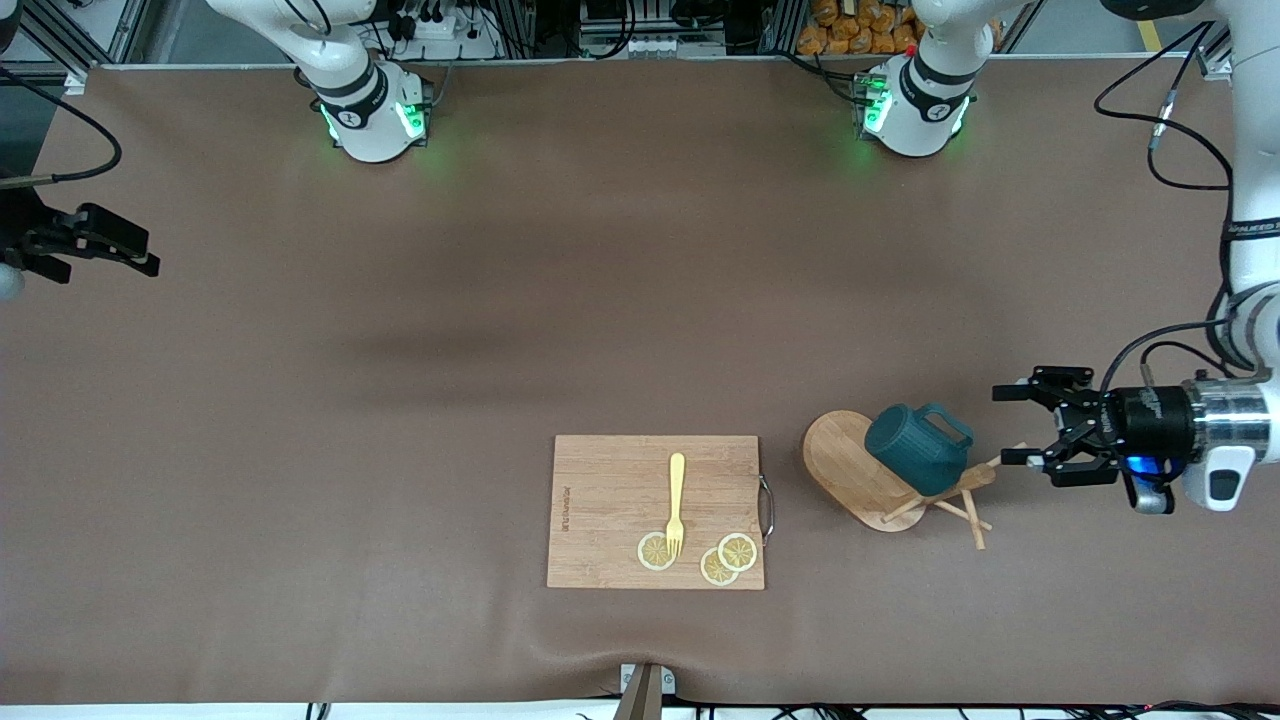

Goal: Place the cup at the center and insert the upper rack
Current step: 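Open the left gripper and pull it back from the mug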

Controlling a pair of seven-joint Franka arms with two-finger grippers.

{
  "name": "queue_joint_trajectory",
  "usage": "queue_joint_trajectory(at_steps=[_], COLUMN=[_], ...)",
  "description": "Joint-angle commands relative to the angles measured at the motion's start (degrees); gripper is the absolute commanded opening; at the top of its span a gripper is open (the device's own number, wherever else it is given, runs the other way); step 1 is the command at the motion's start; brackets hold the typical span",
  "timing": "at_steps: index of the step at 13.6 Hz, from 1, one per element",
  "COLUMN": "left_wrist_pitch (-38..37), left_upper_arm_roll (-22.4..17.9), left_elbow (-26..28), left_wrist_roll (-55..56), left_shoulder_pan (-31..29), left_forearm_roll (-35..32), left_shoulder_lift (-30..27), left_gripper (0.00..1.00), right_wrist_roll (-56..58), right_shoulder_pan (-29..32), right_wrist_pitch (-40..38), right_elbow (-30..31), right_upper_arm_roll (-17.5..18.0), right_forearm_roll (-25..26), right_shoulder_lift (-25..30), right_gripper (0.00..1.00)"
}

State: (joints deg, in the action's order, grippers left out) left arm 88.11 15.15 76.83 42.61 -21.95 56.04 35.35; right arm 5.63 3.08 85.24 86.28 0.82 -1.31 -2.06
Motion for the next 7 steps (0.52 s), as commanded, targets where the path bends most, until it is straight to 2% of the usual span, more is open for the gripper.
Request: queue_joint_trajectory(at_steps=[1,7], left_wrist_pitch=[-1.72,-3.12], left_upper_arm_roll=[-0.03,-0.03], left_elbow=[0.43,0.25], left_wrist_roll=[2.82,3.62], left_shoulder_pan=[-1.16,-2.04], left_forearm_roll=[-0.92,-6.55], left_shoulder_lift=[-3.7,-9.06], left_gripper=[1.0,1.0], right_wrist_roll=[-0.27,-0.18], right_shoulder_pan=[-0.26,-0.18], right_wrist_pitch=[-0.6,-0.69], right_elbow=[-0.5,-0.06], right_upper_arm_roll=[-0.03,-0.03], right_forearm_roll=[0.08,0.34], right_shoulder_lift=[-0.14,-0.05], right_gripper=[1.0,1.0])
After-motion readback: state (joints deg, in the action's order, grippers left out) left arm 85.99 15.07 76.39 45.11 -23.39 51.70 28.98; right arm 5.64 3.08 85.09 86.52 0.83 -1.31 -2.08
